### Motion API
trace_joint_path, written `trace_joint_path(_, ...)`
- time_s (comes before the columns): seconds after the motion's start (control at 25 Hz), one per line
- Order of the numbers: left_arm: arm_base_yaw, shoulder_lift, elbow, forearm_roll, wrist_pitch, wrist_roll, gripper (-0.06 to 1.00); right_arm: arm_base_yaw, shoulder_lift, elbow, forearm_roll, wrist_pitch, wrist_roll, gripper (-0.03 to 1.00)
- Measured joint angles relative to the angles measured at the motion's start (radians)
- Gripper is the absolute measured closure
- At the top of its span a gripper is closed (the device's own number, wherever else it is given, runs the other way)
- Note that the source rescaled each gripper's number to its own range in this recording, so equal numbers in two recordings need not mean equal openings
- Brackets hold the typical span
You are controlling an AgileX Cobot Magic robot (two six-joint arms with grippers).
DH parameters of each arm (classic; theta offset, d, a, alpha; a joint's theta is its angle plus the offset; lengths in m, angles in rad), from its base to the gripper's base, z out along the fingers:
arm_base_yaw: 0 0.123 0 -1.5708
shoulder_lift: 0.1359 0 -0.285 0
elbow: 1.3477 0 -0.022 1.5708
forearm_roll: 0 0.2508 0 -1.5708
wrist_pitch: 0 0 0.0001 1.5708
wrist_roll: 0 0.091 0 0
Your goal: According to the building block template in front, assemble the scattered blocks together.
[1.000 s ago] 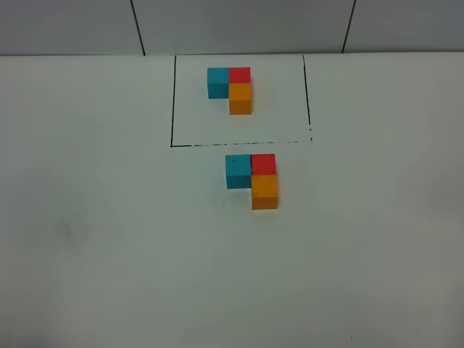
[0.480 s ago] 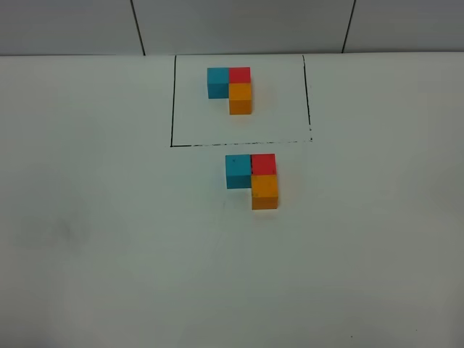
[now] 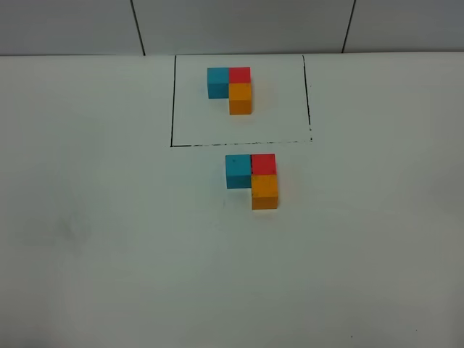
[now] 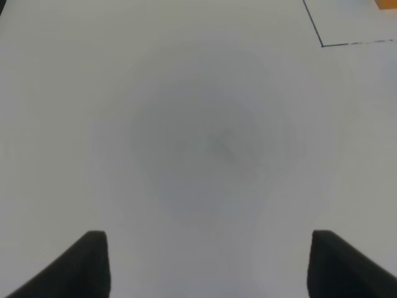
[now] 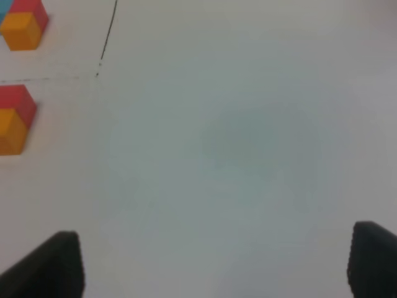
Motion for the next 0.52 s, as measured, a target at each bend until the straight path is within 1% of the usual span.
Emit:
trace_joint_path(0.36,0.000,0.000,0.000,0.000,0.000,0.000,0.44,0.003,0.000,0.000,0.000,0.000,0.000,0.23)
trace_joint_path(0.52,0.000,0.000,0.000,0.000,0.000,0.000,0.44,0.037,0.000,0.000,0.000,0.000,0.000,0.23)
